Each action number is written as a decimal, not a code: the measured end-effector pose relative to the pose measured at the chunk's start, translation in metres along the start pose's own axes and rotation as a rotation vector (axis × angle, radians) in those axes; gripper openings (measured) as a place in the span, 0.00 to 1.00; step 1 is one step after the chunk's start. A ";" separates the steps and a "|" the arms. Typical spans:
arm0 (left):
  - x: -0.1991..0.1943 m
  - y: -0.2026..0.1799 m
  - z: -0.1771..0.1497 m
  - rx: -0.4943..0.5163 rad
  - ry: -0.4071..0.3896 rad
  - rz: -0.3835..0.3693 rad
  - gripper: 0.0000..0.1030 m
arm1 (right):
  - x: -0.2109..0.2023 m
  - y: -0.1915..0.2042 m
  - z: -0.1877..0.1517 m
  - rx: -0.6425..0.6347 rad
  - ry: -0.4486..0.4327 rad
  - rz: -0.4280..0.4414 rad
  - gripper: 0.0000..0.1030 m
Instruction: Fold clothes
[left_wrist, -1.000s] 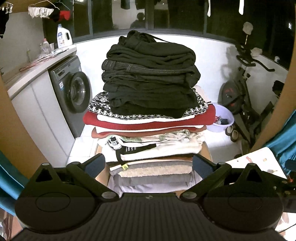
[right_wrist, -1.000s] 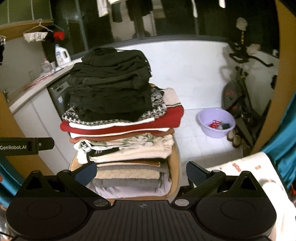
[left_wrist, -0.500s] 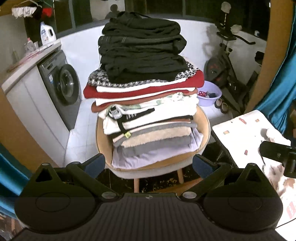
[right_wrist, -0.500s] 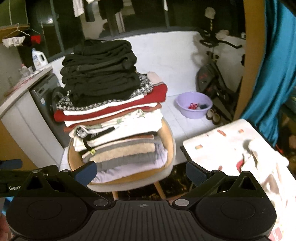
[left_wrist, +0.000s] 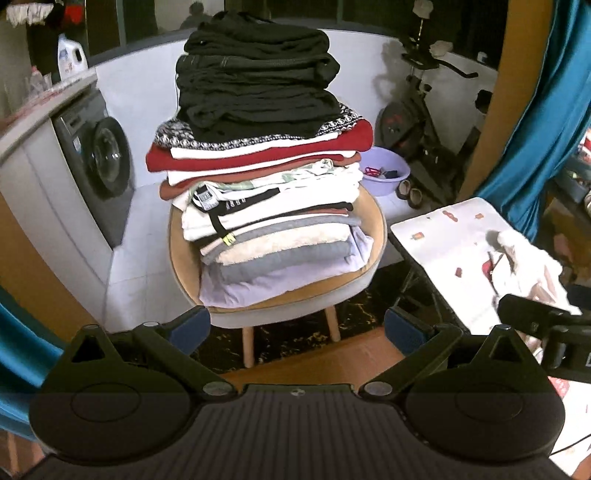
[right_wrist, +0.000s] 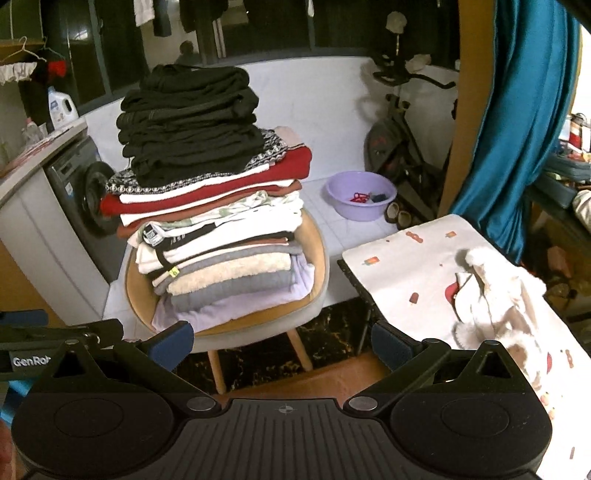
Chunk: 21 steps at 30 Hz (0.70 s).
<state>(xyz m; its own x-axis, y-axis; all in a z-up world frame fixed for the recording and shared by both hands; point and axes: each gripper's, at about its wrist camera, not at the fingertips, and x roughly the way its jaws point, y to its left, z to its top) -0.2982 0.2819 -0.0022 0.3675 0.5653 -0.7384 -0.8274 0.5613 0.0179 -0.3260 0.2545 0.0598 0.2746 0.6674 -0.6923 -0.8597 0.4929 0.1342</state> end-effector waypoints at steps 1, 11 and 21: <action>-0.001 -0.002 0.001 0.003 -0.006 0.009 1.00 | -0.001 -0.001 0.000 0.002 -0.005 0.003 0.99; -0.002 -0.019 0.012 -0.094 -0.015 -0.005 1.00 | 0.008 -0.022 0.017 -0.063 0.011 0.046 0.99; -0.005 -0.051 0.009 -0.107 -0.002 0.049 1.00 | 0.011 -0.055 0.021 -0.080 0.015 0.100 0.99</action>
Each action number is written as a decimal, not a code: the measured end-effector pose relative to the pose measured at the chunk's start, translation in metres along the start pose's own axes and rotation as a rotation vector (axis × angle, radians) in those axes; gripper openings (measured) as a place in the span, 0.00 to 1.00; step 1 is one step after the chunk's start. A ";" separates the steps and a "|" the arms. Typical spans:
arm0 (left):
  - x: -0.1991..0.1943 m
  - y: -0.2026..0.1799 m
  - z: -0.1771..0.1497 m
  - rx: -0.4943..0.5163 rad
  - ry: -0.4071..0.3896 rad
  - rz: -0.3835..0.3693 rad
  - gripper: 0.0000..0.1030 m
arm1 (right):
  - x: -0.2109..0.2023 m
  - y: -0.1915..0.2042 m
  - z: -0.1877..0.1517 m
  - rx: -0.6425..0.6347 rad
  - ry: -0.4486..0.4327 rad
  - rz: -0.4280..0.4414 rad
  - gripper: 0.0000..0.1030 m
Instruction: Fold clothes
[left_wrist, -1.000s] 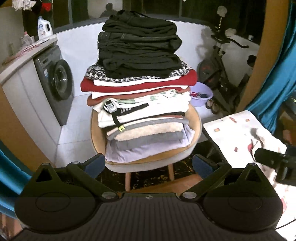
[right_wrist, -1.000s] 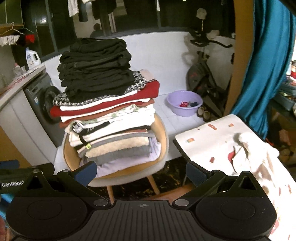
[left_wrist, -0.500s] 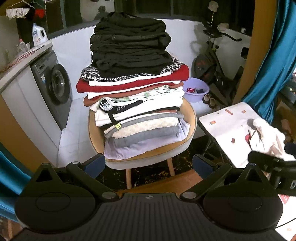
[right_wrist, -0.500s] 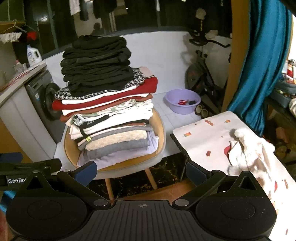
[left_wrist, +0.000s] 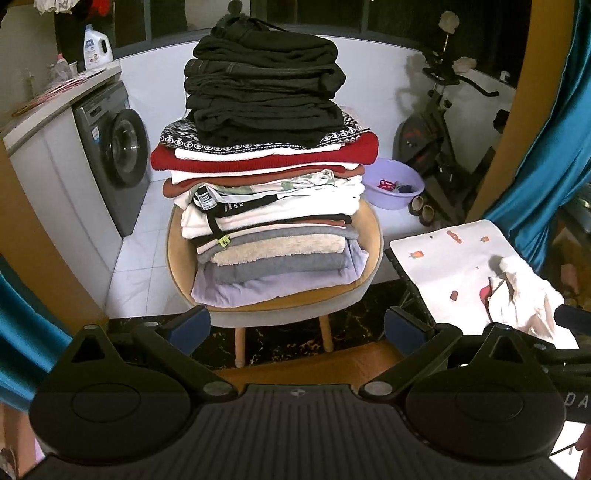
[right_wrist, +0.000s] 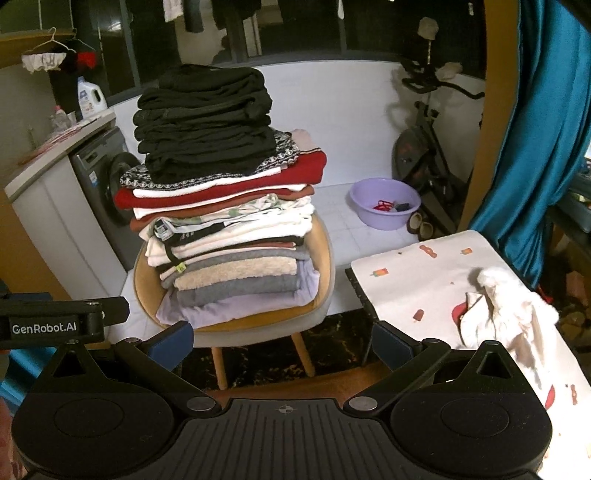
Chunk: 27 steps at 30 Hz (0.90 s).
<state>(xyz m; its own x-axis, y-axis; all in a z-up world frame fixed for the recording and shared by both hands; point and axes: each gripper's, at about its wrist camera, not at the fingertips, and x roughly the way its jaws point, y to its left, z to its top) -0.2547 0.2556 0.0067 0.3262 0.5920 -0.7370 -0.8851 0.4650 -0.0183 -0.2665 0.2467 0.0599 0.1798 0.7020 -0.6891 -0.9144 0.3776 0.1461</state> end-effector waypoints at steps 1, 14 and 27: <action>-0.001 -0.002 -0.001 0.000 0.004 0.009 1.00 | 0.001 -0.002 0.000 0.002 0.002 0.005 0.99; -0.011 -0.015 -0.010 -0.035 0.033 0.077 1.00 | -0.009 -0.018 0.000 -0.024 -0.021 0.042 0.99; -0.010 -0.021 -0.009 -0.057 0.041 0.086 1.00 | -0.014 -0.033 0.001 -0.010 -0.036 0.005 0.99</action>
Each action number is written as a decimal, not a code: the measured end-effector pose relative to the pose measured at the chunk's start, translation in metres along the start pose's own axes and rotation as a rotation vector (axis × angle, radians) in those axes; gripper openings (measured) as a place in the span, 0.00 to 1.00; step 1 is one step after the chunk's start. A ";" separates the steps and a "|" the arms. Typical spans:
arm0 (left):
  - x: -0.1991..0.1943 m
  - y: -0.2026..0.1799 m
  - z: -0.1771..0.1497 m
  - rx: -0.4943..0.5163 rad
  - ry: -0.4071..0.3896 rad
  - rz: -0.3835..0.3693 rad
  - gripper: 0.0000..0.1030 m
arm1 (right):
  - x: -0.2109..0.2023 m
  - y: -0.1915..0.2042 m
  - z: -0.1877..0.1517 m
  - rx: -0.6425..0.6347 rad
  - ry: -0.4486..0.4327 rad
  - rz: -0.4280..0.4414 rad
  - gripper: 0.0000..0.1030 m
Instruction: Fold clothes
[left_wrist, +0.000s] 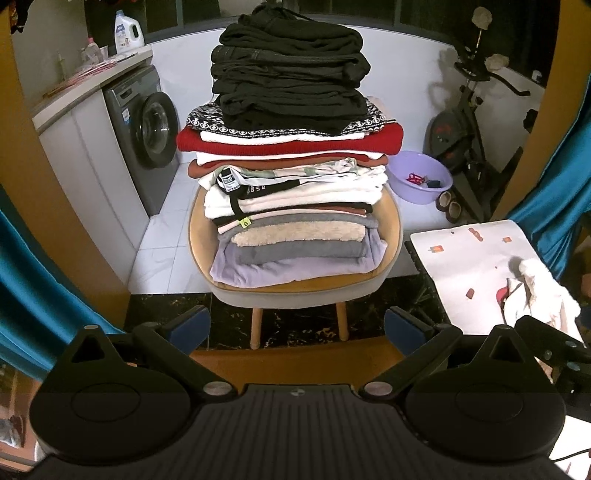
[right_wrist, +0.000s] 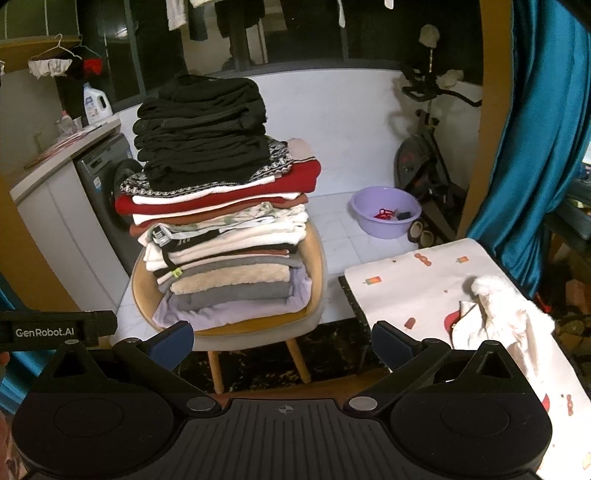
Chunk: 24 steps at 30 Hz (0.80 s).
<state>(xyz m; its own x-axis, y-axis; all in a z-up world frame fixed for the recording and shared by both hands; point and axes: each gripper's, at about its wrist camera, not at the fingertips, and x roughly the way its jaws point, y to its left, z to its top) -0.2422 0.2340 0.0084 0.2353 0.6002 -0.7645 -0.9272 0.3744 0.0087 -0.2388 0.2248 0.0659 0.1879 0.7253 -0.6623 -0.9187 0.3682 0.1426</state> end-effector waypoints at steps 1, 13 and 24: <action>0.000 -0.002 0.000 0.005 0.002 -0.004 1.00 | -0.001 -0.001 0.000 0.002 -0.003 -0.003 0.99; 0.004 -0.014 0.001 0.062 0.007 -0.025 1.00 | 0.000 -0.011 -0.002 0.050 -0.005 -0.041 0.99; 0.009 -0.014 0.002 0.098 0.015 -0.064 1.00 | 0.001 -0.008 -0.002 0.047 -0.002 -0.055 0.99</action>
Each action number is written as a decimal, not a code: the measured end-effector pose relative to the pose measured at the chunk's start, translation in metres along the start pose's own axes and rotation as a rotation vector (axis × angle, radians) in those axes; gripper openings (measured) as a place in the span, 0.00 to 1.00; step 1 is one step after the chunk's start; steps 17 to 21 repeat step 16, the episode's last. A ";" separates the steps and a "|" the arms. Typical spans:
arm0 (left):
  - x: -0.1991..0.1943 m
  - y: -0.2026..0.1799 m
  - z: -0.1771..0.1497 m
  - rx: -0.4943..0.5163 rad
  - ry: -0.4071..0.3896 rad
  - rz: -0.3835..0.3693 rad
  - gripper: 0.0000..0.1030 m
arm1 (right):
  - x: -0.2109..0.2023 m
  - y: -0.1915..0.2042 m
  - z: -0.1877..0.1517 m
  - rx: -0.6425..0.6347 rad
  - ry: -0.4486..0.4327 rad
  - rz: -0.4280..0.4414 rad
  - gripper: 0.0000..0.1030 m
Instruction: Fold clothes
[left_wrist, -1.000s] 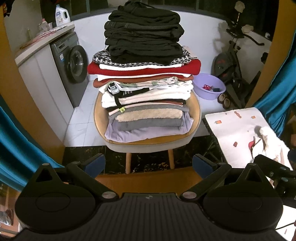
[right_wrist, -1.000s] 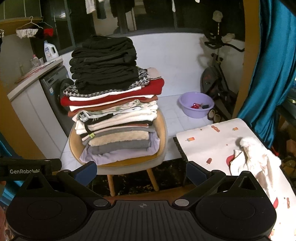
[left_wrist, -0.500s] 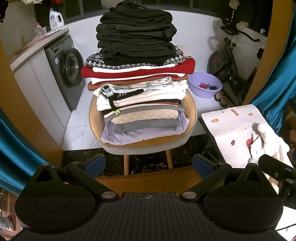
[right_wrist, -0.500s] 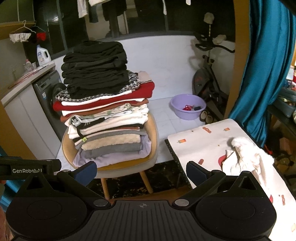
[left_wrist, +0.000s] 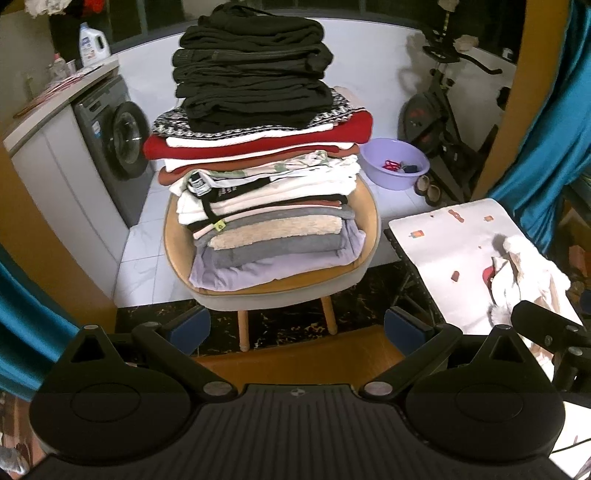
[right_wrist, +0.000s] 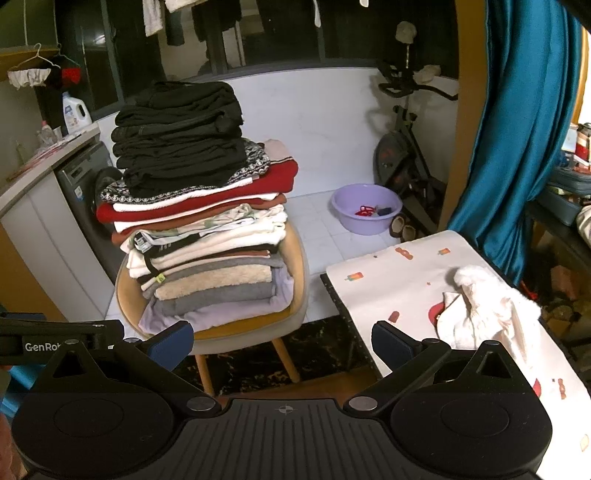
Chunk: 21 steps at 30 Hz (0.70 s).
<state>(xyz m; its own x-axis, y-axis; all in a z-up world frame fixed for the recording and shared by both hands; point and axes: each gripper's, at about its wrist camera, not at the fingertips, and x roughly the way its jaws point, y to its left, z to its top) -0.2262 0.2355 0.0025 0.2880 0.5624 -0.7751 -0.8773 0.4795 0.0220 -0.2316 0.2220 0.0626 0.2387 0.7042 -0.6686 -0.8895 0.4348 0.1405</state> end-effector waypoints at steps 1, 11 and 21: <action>0.001 0.000 0.001 0.005 0.003 -0.004 1.00 | 0.000 0.001 0.000 -0.002 0.001 0.001 0.99; 0.001 0.005 0.003 -0.009 0.002 -0.026 1.00 | 0.002 0.007 0.003 -0.016 0.004 0.004 0.99; 0.000 0.005 0.003 0.000 -0.010 -0.038 1.00 | 0.004 0.009 0.006 -0.016 0.007 0.005 0.99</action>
